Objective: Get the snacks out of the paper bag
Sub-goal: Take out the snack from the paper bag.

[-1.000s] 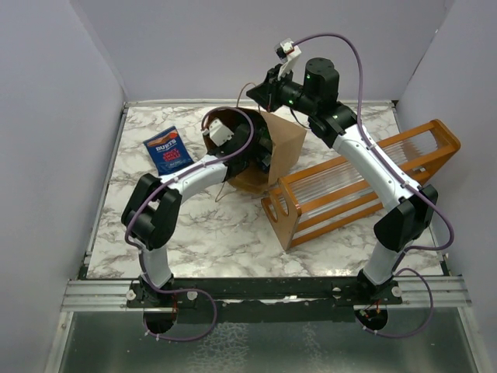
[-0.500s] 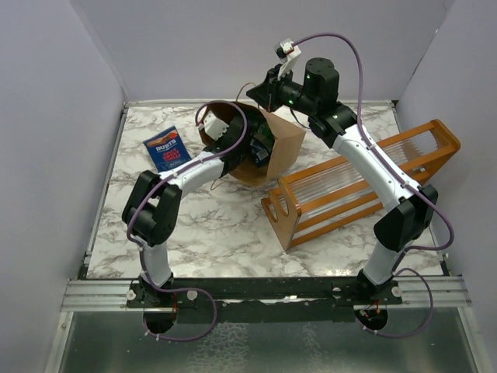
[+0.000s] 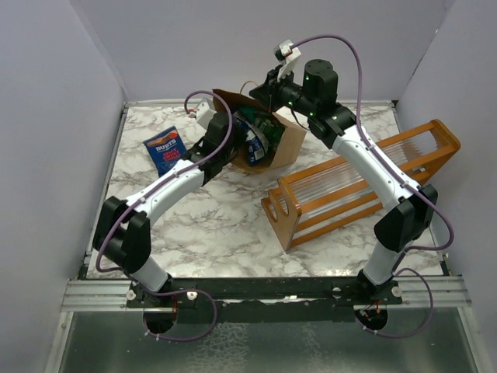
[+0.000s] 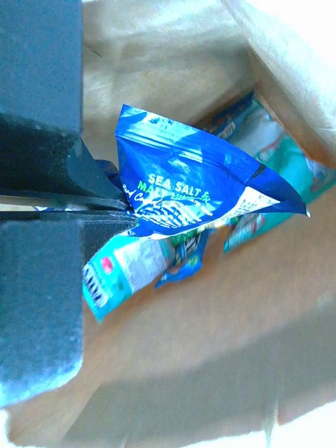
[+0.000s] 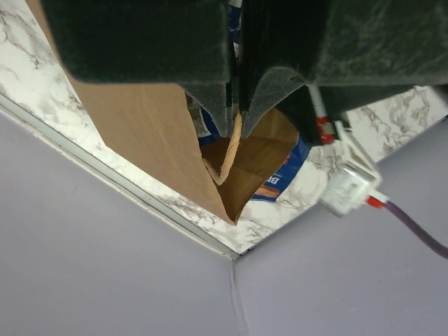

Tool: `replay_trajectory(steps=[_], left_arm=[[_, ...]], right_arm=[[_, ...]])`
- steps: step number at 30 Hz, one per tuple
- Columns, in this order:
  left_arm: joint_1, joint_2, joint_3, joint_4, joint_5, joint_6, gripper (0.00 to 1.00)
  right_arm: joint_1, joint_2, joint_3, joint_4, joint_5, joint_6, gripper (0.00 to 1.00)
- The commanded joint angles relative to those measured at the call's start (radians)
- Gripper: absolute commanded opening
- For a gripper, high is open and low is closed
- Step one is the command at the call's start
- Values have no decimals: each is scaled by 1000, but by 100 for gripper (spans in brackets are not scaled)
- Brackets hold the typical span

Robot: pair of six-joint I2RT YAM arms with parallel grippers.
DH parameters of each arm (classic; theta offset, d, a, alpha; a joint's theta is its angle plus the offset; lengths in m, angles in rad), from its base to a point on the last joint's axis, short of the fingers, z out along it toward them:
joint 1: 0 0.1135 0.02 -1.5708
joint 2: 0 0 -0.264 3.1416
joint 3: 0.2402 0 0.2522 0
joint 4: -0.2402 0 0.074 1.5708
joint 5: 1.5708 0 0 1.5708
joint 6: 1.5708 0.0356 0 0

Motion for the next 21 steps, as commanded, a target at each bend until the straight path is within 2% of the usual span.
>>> replay_trajectory(steps=[1,7,13,17,21], left_arm=[[2,-100,-8,14,113,68,0],[4,-203,28,-70,217,149,0],[6,-326,99,-158,301,339,0],[12,-421,133,-254,296,443,0],[15,-490,177,-363,221,548,0]], right_arm=[[2,-40,-20,23,52,-27,1],[1,-44,-33,13,70,-45,1],[0,-68,-69,27,106,-68,1],[1,-78,-87,47,110,-68,1],[0,-84,-100,60,130,-81,1]])
